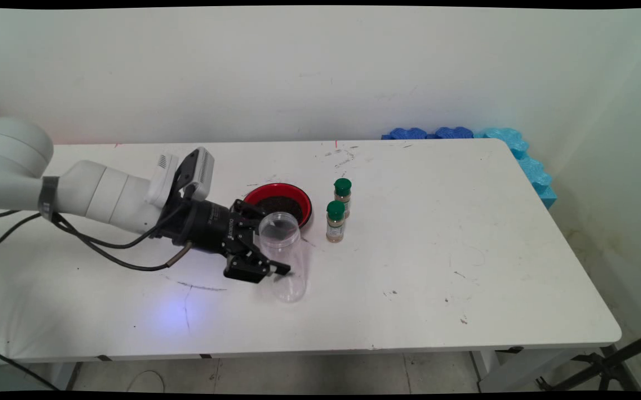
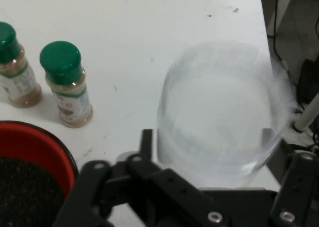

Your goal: Place the picked object on the table

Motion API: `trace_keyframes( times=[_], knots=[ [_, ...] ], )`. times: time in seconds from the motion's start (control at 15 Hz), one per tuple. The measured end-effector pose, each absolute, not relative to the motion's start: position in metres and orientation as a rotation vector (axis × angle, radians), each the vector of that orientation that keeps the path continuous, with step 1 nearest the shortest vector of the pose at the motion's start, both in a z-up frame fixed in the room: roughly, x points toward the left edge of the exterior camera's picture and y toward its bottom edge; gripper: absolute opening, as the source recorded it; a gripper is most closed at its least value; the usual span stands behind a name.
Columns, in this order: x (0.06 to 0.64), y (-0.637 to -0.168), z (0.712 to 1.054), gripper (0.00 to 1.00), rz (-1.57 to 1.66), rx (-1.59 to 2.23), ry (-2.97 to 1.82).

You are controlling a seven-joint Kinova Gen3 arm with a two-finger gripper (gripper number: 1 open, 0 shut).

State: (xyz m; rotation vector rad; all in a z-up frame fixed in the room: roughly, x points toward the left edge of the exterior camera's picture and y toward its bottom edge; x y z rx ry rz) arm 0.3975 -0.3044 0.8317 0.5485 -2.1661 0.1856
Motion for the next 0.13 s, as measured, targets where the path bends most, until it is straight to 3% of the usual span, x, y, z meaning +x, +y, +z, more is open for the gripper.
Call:
trace_keyframes(
  times=[0.13],
  knots=[
    [0.3984, -0.3033, 0.8300, 1.00, 0.186, 0.548, -2.165]
  ],
)
